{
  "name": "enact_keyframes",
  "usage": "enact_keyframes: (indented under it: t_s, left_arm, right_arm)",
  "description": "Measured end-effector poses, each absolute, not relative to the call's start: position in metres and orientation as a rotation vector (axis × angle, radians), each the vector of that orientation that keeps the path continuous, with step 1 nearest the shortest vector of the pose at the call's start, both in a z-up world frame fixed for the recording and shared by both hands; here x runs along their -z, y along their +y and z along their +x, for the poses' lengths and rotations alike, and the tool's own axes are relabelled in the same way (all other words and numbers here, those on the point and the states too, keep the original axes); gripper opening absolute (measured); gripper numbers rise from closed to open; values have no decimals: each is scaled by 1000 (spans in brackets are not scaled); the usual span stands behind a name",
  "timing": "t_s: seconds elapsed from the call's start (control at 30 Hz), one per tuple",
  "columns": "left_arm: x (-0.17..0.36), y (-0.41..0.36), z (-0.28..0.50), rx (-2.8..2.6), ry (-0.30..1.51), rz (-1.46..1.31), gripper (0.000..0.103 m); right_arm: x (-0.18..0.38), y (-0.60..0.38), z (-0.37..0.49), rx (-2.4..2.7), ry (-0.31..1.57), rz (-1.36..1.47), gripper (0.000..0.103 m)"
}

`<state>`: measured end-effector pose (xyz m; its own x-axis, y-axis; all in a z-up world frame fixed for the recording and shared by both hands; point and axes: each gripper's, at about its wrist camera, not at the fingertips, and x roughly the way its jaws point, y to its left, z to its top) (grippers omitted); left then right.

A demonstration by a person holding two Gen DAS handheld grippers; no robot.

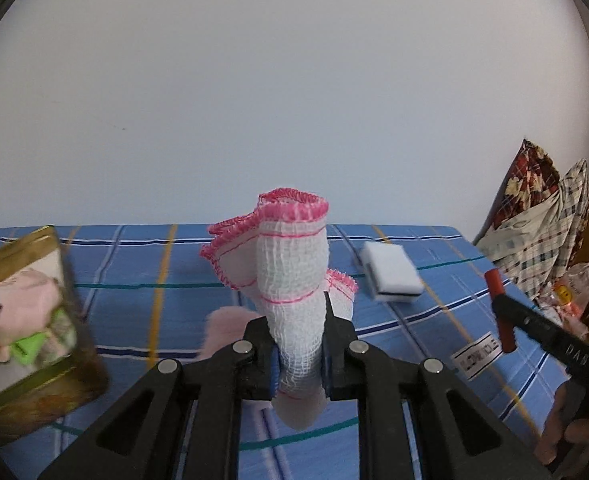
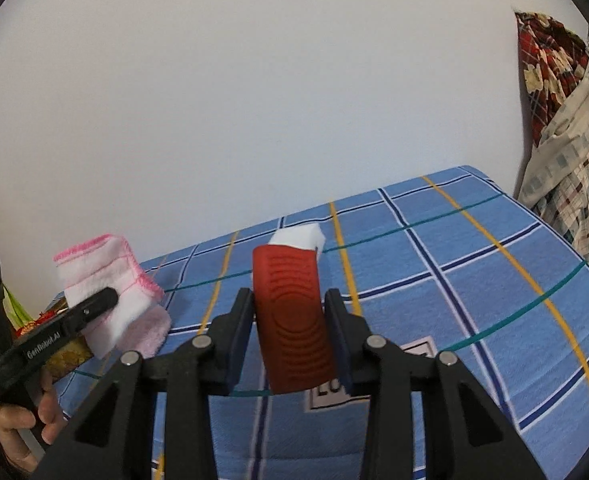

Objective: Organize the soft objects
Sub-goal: 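Lift the red sponge with the right tool while the left tool lifts the sock, then carry the sponge with the right tool while the left tool carries the sock over the tray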

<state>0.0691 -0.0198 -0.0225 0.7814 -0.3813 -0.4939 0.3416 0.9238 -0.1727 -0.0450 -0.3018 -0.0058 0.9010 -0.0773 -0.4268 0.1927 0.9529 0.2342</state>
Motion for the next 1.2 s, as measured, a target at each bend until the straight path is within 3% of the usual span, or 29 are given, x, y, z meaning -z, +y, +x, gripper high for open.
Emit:
enact_keyframes:
  t_s: [1.2]
  left_arm:
    - [3, 128, 62, 126, 437, -91, 16]
  right_arm:
    - [-22, -107, 38, -69, 369, 221, 37]
